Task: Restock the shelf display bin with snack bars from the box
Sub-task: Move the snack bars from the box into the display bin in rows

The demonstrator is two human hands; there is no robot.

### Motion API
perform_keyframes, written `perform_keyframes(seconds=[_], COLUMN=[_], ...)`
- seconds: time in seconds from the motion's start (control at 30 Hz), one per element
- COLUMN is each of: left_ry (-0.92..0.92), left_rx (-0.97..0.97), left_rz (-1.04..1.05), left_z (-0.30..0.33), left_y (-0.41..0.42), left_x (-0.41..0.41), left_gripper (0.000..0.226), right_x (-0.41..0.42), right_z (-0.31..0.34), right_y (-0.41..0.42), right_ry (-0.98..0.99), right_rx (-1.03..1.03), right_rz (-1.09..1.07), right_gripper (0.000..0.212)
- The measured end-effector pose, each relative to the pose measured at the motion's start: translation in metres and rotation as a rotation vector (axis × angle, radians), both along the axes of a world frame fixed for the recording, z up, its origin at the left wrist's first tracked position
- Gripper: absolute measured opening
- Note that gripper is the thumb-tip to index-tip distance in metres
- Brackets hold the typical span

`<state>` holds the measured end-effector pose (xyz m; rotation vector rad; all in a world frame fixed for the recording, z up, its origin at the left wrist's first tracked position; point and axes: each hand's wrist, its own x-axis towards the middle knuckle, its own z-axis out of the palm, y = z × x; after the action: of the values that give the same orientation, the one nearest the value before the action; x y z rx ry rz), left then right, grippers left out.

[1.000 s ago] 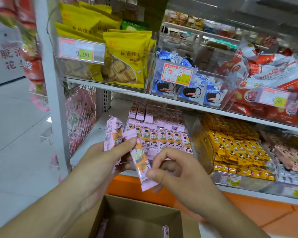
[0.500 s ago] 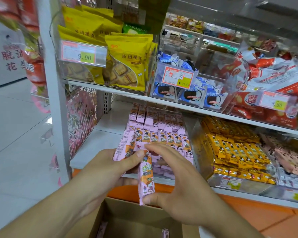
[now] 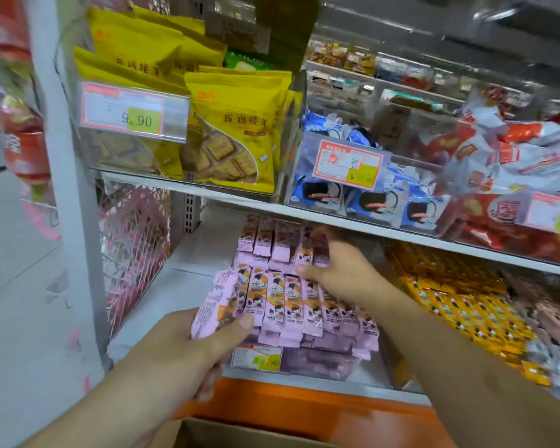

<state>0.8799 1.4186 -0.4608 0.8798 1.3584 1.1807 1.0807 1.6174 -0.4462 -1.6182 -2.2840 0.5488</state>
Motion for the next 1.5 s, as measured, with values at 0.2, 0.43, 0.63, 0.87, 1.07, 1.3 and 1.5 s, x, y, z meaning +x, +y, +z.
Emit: perform_keyframes(seconds=[0.2,0.43,0.63,0.87,1.07,1.3,1.5], left_ry=[-0.045,-0.032,-0.045,-0.181,-0.095,0.047,0.046], left_rx=[-0.018,-0.044,-0.046,-0.039,0.075,0.006,0.003], left_rz=[-0.028,-0.028,-0.287,-0.438,-0.047,-0.111,-0.17], left_z=[-0.006,-0.007,0.007,0.018,0.017,0.011,0.003], left_y=[0.009,0.005,-0.012,-0.035,-0.034,-0.019,-0.011], left_x=[-0.004,-0.005,0.005,0.01,0.008,0.009,0.018], left_gripper=[0.046,0.026,0.021,0.014,0.032,0.048,0.047], right_x=[-0.019,0.0,0.009,0.016,0.025,0.028,0.031], right_z=[0.006,0.0,0.021,0.018,0.008,0.017,0.01], right_y=[0.029,-0.024,-0.136,-0.176,-0.185,-0.19,-0.18], right_ry=[-0.109,0.039,0.511,0.685,0.608,0.216,0.183], right_rx=[-0.118,0.092,-0.212,-0.151,-0.268,-0.066,-0.011], right_rz=[0.002,0.103,0.37,0.253,0.168,0.354,0.455], right_gripper=[0.084,0.066,0.056,0.026,0.025,0.103,0.106])
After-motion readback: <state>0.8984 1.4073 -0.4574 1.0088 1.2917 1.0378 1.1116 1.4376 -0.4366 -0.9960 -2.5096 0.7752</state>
